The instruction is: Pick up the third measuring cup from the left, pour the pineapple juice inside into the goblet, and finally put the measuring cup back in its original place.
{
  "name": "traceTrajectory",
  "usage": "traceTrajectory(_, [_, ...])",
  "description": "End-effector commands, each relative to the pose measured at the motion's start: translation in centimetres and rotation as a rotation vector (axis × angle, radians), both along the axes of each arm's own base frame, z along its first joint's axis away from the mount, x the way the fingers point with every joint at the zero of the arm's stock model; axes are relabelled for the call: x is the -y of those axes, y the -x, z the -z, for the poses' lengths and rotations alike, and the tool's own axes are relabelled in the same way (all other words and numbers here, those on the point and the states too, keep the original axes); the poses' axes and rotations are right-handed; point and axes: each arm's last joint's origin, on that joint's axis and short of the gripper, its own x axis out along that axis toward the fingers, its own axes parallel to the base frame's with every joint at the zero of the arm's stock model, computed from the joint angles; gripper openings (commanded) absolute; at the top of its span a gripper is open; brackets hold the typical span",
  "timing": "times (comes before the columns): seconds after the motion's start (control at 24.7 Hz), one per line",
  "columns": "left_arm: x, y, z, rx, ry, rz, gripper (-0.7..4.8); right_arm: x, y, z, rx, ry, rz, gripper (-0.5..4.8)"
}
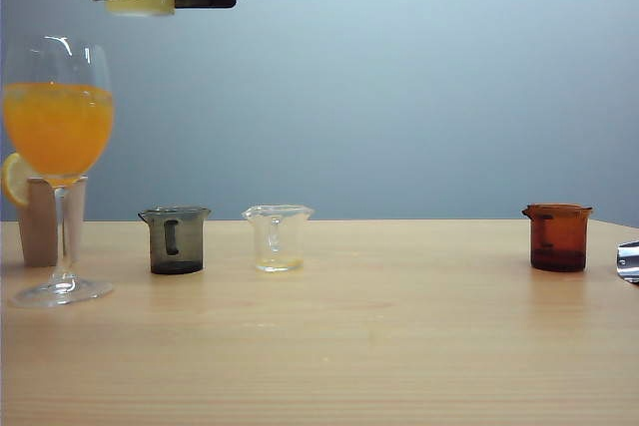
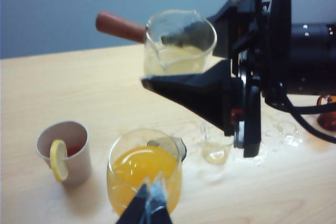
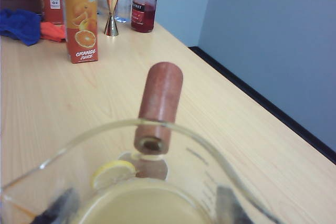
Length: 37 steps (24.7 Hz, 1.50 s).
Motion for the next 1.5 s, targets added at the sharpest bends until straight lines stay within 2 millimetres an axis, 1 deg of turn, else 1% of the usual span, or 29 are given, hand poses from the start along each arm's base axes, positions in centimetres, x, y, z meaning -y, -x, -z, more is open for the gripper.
traceTrajectory(0.04, [0.0,0.0,-0.1,0.001,0.002,0.004,-0.05,-0.6,0.2,-0.4,0.067,-0.024,-0.014,0.44])
traceTrajectory(0.16, [0.0,0.1,0.0,-0.004,0.0,0.004,-0.05,-1.0,0.5,-0.1,0.096,-0.005,-0.024,0.44])
traceTrajectory(0.41, [0.0,0.1,0.0,-0.016,0.02,-0.002,-0.05,-1.1,0.5,0.1,0.129,0.021,-0.031,0.44])
traceTrajectory(0.65, [0.0,0.1,0.0,-0.031,0.062,-0.02,-0.05,-1.1,0.5,0.1,0.21,0.073,-0.041,0.43])
traceTrajectory(0.81, [0.0,0.1,0.0,-0.031,0.063,-0.02,-0.05,-1.1,0.5,0.1,0.217,0.078,-0.042,0.43])
traceTrajectory(1.01, [0.0,0.1,0.0,-0.031,0.062,-0.02,-0.05,-1.2,0.5,0.1,0.279,0.118,-0.051,0.42])
traceTrajectory(1.3, [0.0,0.1,0.0,-0.031,0.062,-0.02,-0.05,-1.3,0.7,0.1,0.285,0.119,-0.057,0.39])
traceTrajectory(1.38, [0.0,0.1,0.0,-0.032,0.062,-0.019,-0.05,-1.5,1.0,0.1,0.331,0.149,-0.068,0.39])
traceTrajectory(1.42, [0.0,0.1,0.0,-0.033,0.062,-0.02,-0.05,-1.5,1.0,0.1,0.349,0.16,-0.072,0.36])
traceTrajectory(1.46, [0.0,0.1,0.0,-0.033,0.062,-0.02,-0.05,-1.7,1.1,0.1,0.364,0.165,-0.076,0.21])
traceTrajectory(1.5, [0.0,0.1,0.0,-0.033,0.062,-0.019,-0.05,-1.8,1.1,0.2,0.368,0.163,-0.077,0.21])
